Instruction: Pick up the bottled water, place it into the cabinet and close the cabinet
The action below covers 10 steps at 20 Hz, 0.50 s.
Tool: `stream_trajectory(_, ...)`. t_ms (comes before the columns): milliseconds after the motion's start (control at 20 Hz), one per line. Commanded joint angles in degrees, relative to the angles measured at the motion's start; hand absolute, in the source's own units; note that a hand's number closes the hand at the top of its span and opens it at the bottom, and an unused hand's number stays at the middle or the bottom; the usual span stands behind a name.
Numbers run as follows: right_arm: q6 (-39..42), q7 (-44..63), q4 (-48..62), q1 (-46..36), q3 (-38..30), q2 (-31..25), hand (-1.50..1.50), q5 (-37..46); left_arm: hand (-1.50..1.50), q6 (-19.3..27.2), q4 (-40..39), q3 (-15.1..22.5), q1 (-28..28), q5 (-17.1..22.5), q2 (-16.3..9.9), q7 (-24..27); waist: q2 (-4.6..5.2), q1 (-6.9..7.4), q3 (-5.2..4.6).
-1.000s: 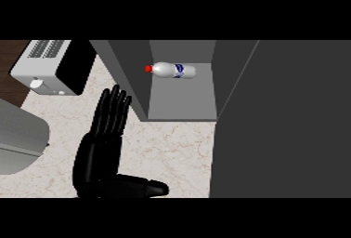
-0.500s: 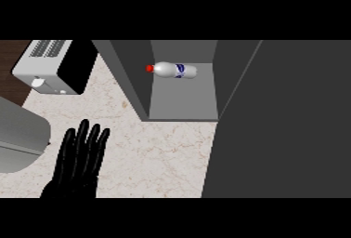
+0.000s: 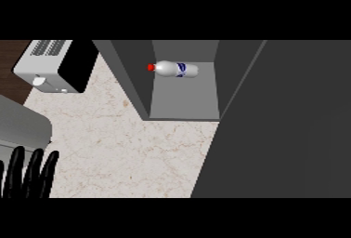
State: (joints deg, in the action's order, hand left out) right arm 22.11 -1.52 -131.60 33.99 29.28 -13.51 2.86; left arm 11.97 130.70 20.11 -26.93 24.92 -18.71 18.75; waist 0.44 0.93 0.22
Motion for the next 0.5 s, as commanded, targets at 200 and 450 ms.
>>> stream_trajectory(200,0.21,7.83,-6.09,-3.58,12.76,3.64,1.50,4.37,-1.50,-8.02,2.64,-10.46,-8.30,10.29,-4.20,2.61,-0.60,0.89,-0.45)
stream_trajectory(450,-0.33,9.10,-0.46,-6.92,13.11,7.09,1.50,4.32,-1.50,-13.69,3.86,-13.08,-14.37,12.70,-5.51,5.02,-0.63,2.40,-0.43)
